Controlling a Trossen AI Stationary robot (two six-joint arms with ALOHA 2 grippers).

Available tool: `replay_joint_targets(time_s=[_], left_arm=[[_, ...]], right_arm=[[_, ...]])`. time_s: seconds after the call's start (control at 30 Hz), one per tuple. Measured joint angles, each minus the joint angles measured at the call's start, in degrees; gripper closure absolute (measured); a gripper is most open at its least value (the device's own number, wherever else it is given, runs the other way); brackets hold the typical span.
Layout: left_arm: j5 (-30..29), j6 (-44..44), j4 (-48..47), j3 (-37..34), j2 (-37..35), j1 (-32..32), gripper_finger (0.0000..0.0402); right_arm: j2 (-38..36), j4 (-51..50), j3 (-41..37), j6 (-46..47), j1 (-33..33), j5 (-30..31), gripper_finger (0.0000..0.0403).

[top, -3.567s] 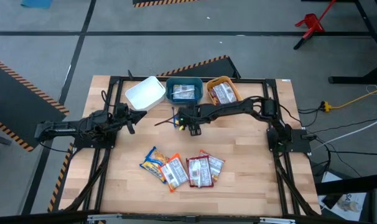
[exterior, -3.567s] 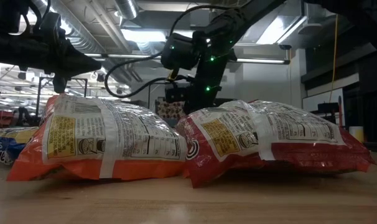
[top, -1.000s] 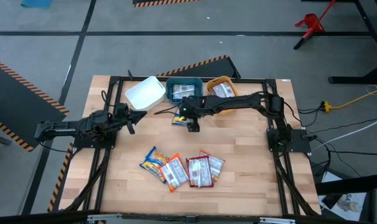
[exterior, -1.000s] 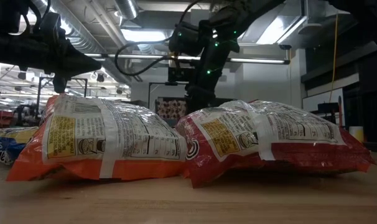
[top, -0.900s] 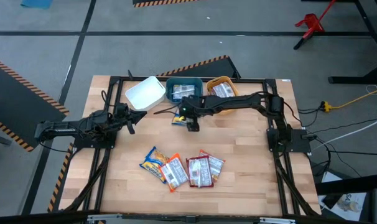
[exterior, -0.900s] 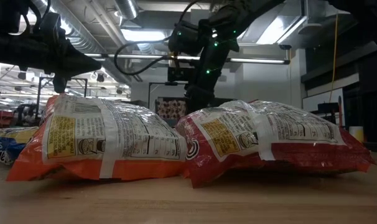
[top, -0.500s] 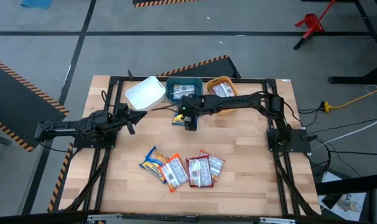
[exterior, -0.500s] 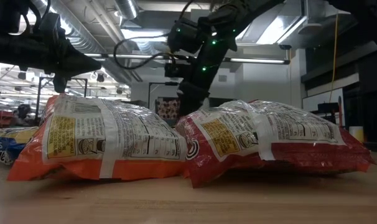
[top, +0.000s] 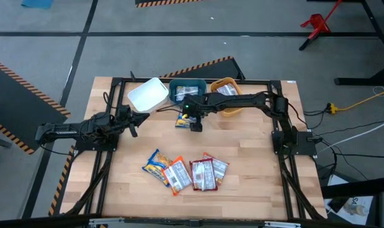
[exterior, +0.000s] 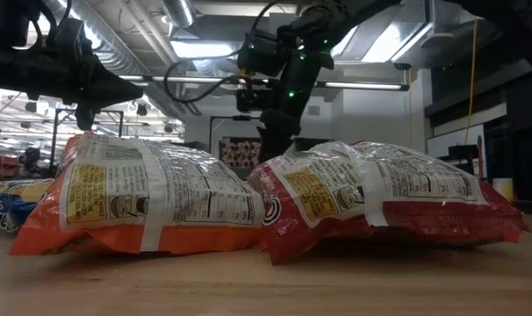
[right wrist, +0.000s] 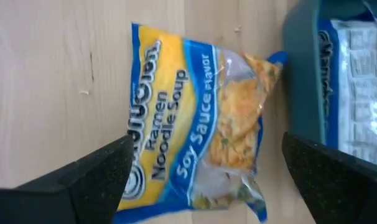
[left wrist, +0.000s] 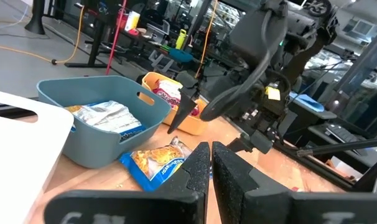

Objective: Sort Maruchan noodles
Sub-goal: Put the top blue noodle pack into the blue bin

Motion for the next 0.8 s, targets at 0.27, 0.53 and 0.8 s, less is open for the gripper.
replay_joint_targets(time_s=[0.27,0.53,0.8], left_arm=[[0.0,0.9,0.0,0.0,0.0,0.0,0.0390],[0.0,1.0,0.0,0.0,0.0,0.0,0.0390],[0.0,1.1,0.0,0.0,0.0,0.0,0.0390]], right_arm=[[5.2,-0.6,0.7,-1.3,0.0,1.4,0.0006],[5.6,-1.1,1.5,-2.2,0.0,1.6,0.0013],[5.6,-1.2,1.5,-0.8,0.1,2.9,0.0140]])
